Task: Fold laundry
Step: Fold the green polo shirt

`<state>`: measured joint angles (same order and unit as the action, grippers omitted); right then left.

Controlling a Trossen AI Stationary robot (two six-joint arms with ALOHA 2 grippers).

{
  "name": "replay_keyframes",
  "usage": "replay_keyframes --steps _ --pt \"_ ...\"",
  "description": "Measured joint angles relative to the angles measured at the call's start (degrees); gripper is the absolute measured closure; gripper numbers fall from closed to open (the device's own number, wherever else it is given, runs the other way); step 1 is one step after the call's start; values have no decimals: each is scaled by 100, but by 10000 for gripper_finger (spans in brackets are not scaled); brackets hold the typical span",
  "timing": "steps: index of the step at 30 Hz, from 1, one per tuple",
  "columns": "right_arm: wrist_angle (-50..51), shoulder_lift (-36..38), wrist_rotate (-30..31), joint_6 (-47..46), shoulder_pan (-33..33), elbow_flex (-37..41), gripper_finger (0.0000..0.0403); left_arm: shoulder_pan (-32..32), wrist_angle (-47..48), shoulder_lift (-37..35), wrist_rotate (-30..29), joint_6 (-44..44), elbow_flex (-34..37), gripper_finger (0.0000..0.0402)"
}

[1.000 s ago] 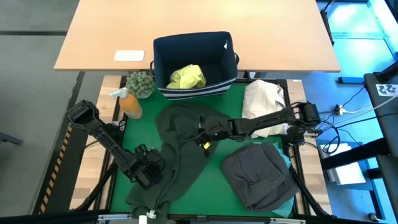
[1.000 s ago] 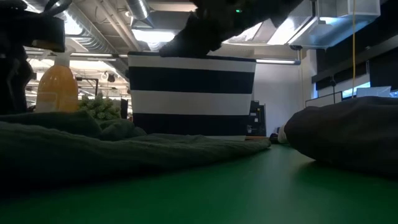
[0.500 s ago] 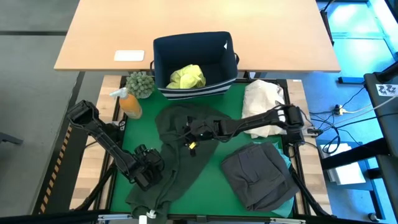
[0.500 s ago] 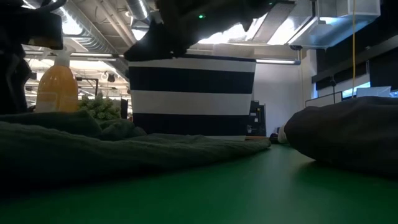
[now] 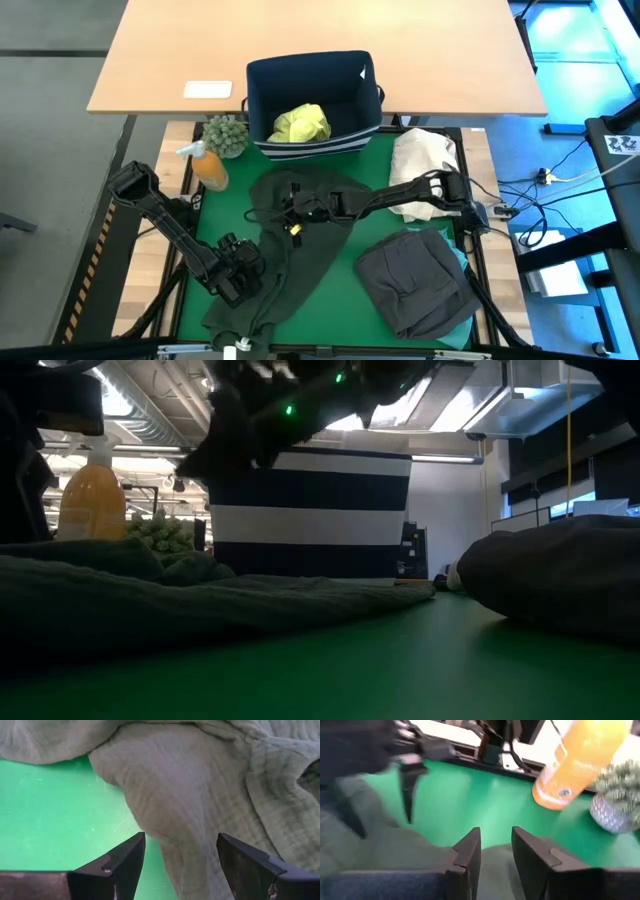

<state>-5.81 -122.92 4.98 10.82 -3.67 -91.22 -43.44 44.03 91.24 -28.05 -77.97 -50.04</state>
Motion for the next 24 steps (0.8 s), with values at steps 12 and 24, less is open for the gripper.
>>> replay_keyframes --steps 12,24 --pt "335 -531 -383 -458 300 -293 292 7 -19 0 16 2 0 160" --pt "350 -858 -764 -618 220 -424 292 44 -230 4 -2 4 2 160"
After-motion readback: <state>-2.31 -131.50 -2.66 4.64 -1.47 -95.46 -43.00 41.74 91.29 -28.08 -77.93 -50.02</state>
